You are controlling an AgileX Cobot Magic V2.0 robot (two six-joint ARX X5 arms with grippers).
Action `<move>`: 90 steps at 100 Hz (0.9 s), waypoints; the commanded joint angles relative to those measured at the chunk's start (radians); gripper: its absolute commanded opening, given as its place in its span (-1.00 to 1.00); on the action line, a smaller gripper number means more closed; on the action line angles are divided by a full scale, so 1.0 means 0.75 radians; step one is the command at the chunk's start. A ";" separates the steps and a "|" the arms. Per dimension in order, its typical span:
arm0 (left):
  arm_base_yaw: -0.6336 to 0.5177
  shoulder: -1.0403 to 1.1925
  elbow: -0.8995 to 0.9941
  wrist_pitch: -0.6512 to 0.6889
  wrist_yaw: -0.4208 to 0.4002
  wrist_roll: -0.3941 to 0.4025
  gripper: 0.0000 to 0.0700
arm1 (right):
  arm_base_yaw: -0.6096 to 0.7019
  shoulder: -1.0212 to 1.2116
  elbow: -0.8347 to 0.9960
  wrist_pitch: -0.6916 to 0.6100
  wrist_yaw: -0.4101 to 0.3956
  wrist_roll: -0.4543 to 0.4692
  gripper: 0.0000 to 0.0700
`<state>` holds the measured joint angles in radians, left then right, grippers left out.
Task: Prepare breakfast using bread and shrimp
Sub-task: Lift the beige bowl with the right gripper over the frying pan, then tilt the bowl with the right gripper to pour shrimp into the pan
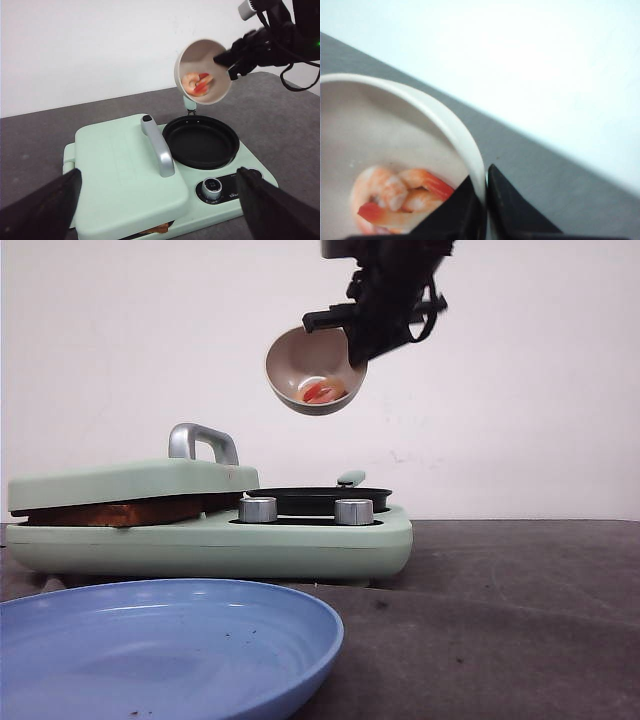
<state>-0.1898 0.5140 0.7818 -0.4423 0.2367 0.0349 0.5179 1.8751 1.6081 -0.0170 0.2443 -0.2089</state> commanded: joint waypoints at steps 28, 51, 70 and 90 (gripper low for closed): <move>0.001 0.002 0.005 0.010 -0.006 0.008 0.56 | 0.035 0.019 0.033 0.133 0.178 -0.560 -1.00; 0.001 0.002 0.005 0.010 -0.005 0.014 0.56 | 0.042 0.019 0.033 0.280 0.234 -0.713 -1.00; 0.001 0.002 0.005 0.009 -0.005 0.024 0.56 | 0.042 0.019 0.033 0.407 0.238 -0.783 -1.00; 0.001 0.002 0.005 0.009 -0.004 0.045 0.56 | 0.048 0.019 0.033 0.527 0.233 -0.842 -1.00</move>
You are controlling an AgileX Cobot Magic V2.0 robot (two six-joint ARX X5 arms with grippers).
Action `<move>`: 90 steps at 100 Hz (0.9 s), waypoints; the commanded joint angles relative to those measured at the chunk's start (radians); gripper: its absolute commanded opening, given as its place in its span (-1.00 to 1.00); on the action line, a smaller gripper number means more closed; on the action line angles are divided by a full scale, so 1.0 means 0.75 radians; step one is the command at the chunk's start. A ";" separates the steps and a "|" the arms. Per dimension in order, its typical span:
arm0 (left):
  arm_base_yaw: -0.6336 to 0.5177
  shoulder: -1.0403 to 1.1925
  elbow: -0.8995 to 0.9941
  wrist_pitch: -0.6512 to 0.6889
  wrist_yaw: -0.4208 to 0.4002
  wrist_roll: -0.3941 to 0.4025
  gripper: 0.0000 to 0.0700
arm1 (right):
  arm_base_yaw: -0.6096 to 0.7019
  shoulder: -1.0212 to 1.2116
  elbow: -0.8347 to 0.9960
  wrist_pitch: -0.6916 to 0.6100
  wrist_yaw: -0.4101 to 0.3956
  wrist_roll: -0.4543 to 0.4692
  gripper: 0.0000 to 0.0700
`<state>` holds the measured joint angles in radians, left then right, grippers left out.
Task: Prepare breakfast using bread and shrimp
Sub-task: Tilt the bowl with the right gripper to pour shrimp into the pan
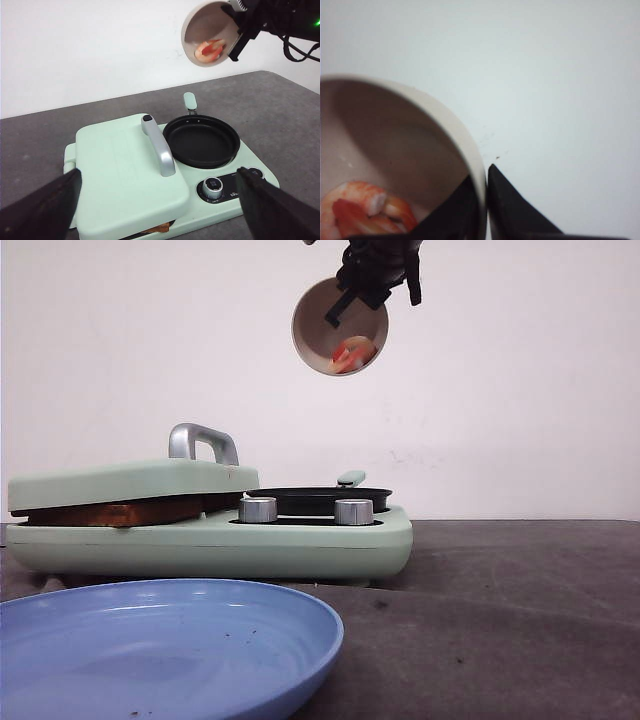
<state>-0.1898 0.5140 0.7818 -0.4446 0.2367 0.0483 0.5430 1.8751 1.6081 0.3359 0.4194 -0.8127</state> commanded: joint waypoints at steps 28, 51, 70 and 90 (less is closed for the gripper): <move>0.001 0.002 0.005 -0.008 0.000 0.046 0.56 | 0.015 0.019 0.033 0.196 -0.005 -0.053 -1.00; 0.001 0.002 0.005 -0.011 0.000 0.057 0.56 | 0.035 0.019 0.032 0.150 0.015 -0.052 -1.00; 0.001 0.001 0.005 -0.016 0.000 0.061 0.56 | 0.058 0.019 0.012 0.143 0.041 -0.055 -1.00; 0.001 0.001 0.005 -0.017 0.001 0.061 0.56 | 0.101 0.019 -0.096 0.255 0.073 -0.108 -1.00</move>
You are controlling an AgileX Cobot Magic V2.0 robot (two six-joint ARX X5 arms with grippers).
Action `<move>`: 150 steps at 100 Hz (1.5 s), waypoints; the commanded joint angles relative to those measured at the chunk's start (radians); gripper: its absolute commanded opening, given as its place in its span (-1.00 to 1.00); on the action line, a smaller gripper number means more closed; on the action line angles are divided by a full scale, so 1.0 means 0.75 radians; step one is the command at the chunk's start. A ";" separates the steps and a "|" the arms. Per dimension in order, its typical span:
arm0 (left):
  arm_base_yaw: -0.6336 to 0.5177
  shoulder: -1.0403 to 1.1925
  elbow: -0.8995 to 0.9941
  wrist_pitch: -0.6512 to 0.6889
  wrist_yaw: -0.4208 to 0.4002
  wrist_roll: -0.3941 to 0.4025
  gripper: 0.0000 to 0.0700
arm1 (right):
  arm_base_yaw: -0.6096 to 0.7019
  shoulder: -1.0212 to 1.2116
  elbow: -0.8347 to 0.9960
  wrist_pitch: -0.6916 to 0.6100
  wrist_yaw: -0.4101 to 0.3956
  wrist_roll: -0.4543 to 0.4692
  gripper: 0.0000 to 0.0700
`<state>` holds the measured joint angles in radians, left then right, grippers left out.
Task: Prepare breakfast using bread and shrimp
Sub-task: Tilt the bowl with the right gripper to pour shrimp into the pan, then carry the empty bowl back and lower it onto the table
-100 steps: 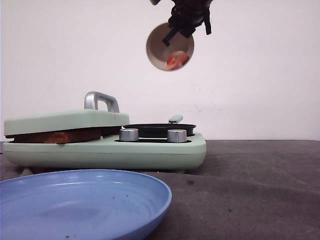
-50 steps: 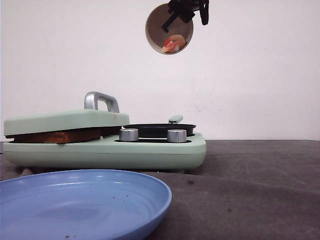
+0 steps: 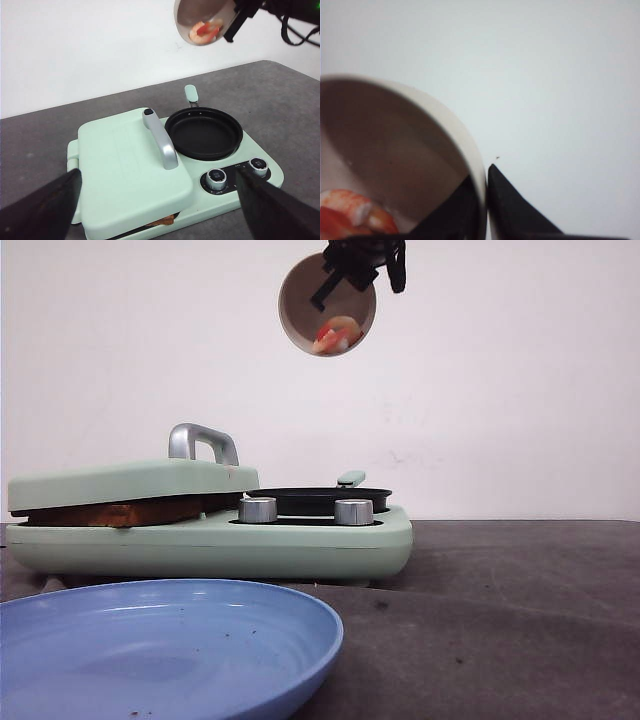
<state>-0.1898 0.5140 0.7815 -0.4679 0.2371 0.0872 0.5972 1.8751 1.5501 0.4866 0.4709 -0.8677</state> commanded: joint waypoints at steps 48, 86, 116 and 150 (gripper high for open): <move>0.001 -0.001 0.006 -0.025 0.015 0.019 0.56 | 0.086 0.019 -0.508 0.581 0.037 -0.160 -1.00; 0.000 -0.001 0.006 -0.016 0.015 0.022 0.56 | 0.072 0.019 -0.555 0.645 0.048 -0.119 -1.00; 0.000 -0.001 0.006 -0.025 0.015 0.022 0.56 | 0.074 0.015 -0.491 0.777 0.316 -0.122 -0.98; 0.000 -0.001 0.006 -0.052 0.014 0.020 0.56 | 0.061 -0.146 -0.254 0.055 0.476 0.205 -0.97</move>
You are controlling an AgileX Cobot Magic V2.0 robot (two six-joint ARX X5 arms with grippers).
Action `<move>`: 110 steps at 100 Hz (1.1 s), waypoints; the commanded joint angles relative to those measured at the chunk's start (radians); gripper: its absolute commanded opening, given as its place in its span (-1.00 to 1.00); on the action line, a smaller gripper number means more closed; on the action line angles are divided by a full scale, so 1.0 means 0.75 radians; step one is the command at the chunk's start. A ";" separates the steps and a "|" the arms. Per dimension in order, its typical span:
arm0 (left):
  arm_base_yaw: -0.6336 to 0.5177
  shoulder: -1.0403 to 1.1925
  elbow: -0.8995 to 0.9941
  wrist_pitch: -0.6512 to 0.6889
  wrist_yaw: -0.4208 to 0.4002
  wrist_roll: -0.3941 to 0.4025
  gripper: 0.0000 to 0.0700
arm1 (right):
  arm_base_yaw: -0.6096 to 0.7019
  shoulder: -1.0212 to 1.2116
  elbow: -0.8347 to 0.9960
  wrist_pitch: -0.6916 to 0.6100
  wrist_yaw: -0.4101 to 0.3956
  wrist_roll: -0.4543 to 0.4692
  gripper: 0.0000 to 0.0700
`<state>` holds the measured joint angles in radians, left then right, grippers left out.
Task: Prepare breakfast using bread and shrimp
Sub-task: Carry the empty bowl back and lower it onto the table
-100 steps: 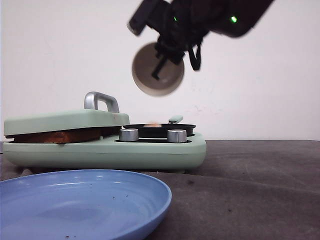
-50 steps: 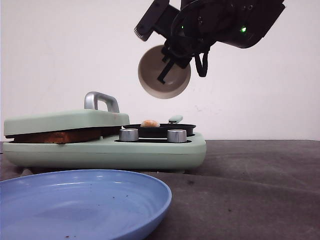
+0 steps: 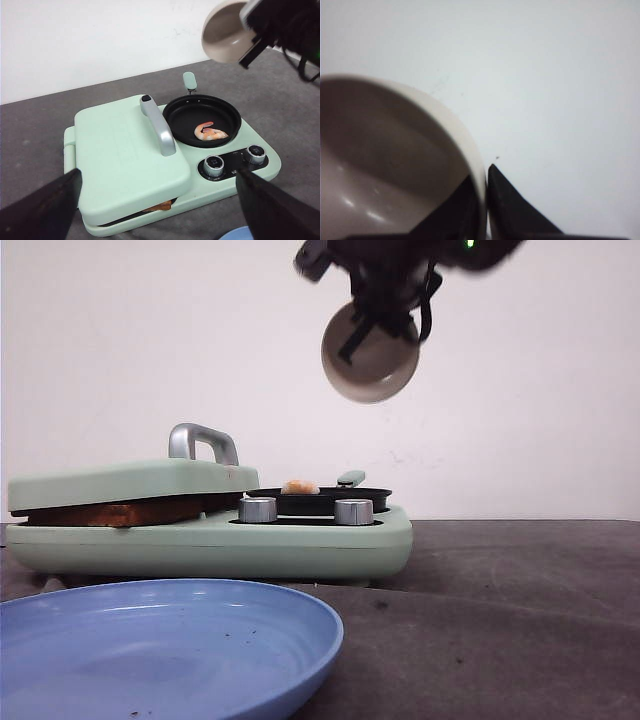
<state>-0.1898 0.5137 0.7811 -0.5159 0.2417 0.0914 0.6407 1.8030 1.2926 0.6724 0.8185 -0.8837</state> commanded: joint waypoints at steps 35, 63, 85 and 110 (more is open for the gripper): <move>0.000 0.001 0.006 0.008 0.007 0.013 0.56 | -0.168 -0.202 0.544 -1.437 -0.274 0.956 -0.97; 0.000 0.003 0.006 0.009 0.007 0.013 0.56 | -0.484 -0.201 0.675 -1.946 -0.918 1.416 -0.97; 0.000 0.003 0.006 0.009 0.007 0.013 0.56 | -0.687 -0.122 0.675 -2.156 -1.289 1.436 -0.97; 0.000 0.027 0.006 0.009 0.007 0.013 0.56 | -0.765 0.050 0.675 -2.266 -1.442 1.402 -0.97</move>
<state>-0.1898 0.5224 0.7811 -0.5182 0.2420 0.0914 0.0647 1.8023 1.7786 -1.0279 -0.2489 0.1692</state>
